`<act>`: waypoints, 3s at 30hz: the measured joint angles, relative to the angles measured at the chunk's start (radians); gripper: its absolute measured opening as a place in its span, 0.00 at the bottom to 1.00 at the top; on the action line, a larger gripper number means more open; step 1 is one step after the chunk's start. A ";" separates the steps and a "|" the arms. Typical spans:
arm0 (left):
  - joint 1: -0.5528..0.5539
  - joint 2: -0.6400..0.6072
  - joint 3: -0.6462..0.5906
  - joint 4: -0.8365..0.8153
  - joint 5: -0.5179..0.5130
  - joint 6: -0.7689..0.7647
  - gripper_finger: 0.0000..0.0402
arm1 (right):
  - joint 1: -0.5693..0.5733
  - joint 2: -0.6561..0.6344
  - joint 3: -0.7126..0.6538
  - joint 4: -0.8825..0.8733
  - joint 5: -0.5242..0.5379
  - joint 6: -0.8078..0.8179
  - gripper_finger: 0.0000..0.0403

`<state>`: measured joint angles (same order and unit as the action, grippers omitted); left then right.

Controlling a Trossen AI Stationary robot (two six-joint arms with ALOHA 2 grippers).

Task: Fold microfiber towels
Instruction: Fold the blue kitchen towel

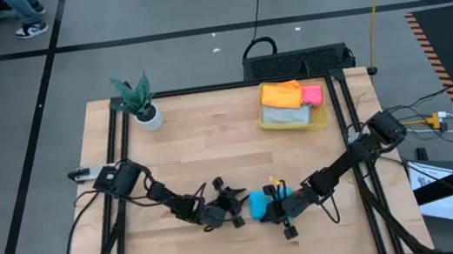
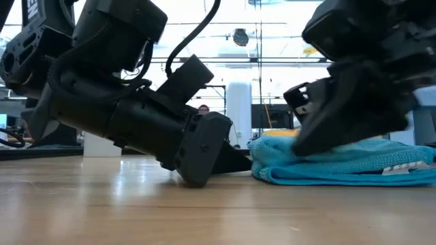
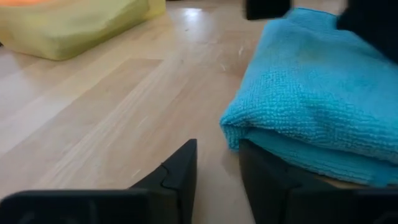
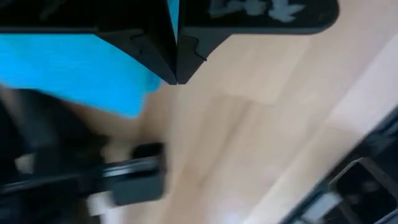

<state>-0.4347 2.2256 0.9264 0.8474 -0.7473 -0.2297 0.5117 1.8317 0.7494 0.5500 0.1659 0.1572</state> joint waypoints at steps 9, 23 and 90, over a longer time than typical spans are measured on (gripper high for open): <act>-0.006 0.001 0.000 -0.005 -0.013 0.000 0.02 | 0.031 -0.020 0.000 -0.002 -0.038 -0.066 0.00; 0.019 -0.001 -0.001 0.002 0.122 -0.035 0.06 | 0.043 -0.068 -0.013 0.007 0.173 -0.032 0.00; 0.119 0.043 0.426 -0.481 0.493 0.203 0.02 | 0.291 -0.276 -0.219 -0.259 0.146 0.488 0.00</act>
<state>-0.3154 2.2681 1.3520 0.3667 -0.2540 -0.0271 0.8024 1.5558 0.5303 0.2913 0.3120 0.6449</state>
